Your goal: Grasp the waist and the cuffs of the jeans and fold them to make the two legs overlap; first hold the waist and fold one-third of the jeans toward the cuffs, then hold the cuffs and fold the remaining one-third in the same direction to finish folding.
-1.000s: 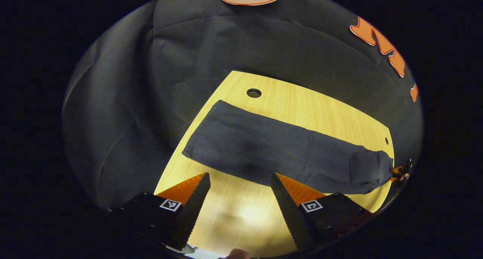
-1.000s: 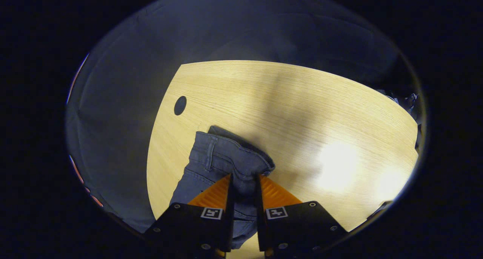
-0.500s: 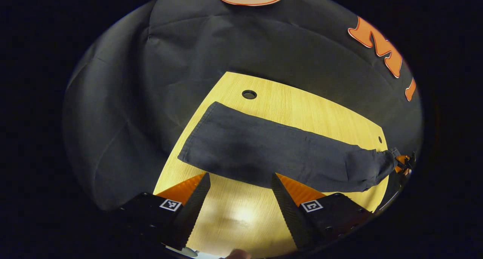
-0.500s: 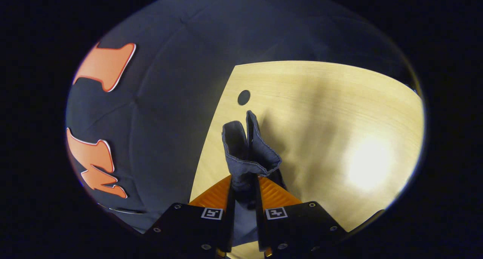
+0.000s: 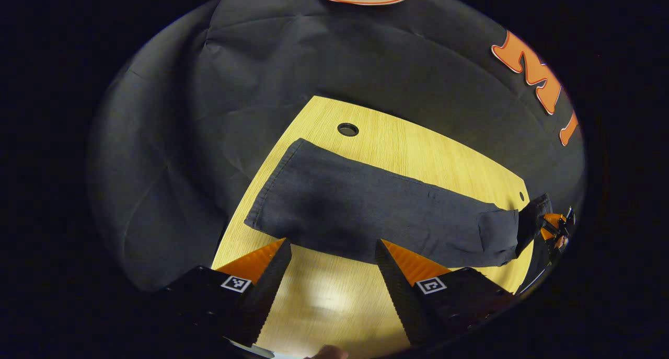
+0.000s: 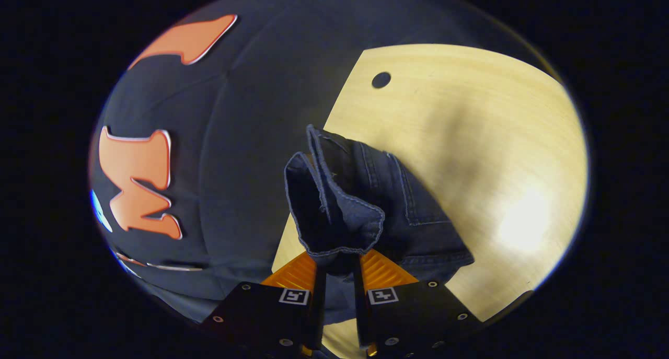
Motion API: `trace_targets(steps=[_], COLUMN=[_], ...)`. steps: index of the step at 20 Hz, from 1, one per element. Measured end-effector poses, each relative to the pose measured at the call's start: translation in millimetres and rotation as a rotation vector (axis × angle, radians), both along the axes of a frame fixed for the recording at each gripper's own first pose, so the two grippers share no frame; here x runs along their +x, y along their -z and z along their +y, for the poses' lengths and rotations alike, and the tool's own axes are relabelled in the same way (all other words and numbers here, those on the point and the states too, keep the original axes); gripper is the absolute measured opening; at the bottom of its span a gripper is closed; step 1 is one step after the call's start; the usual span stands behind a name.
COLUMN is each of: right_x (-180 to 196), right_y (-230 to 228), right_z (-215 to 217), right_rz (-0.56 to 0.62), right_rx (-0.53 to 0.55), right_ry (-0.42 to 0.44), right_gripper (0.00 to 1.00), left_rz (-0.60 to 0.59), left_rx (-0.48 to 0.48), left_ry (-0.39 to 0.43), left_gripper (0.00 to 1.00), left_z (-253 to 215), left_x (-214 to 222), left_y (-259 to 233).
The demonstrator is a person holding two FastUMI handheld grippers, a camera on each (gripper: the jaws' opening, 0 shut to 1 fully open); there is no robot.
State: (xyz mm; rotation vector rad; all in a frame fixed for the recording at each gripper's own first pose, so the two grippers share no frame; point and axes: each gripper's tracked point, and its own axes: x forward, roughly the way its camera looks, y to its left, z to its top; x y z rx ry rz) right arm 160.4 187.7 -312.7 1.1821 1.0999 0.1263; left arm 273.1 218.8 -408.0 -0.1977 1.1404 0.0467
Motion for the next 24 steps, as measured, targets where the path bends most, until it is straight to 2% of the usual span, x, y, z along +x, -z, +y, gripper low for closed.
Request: trace_targets(steps=[3, 5, 7, 9, 11, 14, 16, 20, 22, 24], right_x=[-27, -47, -68, -82, -84, -70, -66, -78, -87, -95], right_y=[-2, -13, -3, 3, 2, -1, 1, 14, 13, 11], right_z=[57, 92, 109, 114, 112, 88, 69, 32, 28, 27], right_rz=[0.003, -0.006, -0.006, -0.003, -0.004, 0.003, 0.018, 0.075, 0.109, 0.101], right_rx=[0.039, 0.106, 0.047, 0.014, 0.002, -0.049, -0.098, -0.206, -0.180, -0.177], right_ry=[-0.128, -0.204, -0.312, -0.370, -0.369, -0.294, -0.253, -0.225, -0.206, -0.202], right_gripper=[0.27, 0.26, 0.20, 0.21, 0.20, 0.21, 0.20, 0.20, 0.21, 0.20], left_rz=[0.008, 0.005, 0.013, 0.021, 0.011, 0.040, 0.083, 0.146, 0.154, 0.157], left_rx=[-0.009, -0.007, -0.011, -0.021, -0.040, -0.056, -0.121, -0.232, -0.263, -0.270], left_ry=[-0.006, -0.013, -0.025, -0.042, -0.076, -0.134, -0.184, -0.362, -0.442, -0.480], left_gripper=[0.99, 0.99, 0.99, 0.99, 0.98, 0.98, 0.98, 0.98, 0.98, 0.98], left_z=[2, 2, 2, 3, 6, 11, 5, 14, 22, 37], left_x=[-1, 0, 0, 1, 5, 6, 0, -8, -5, 2], left_y=[2, 2, 3, 4, 8, 15, 19, 12, 8, 4])
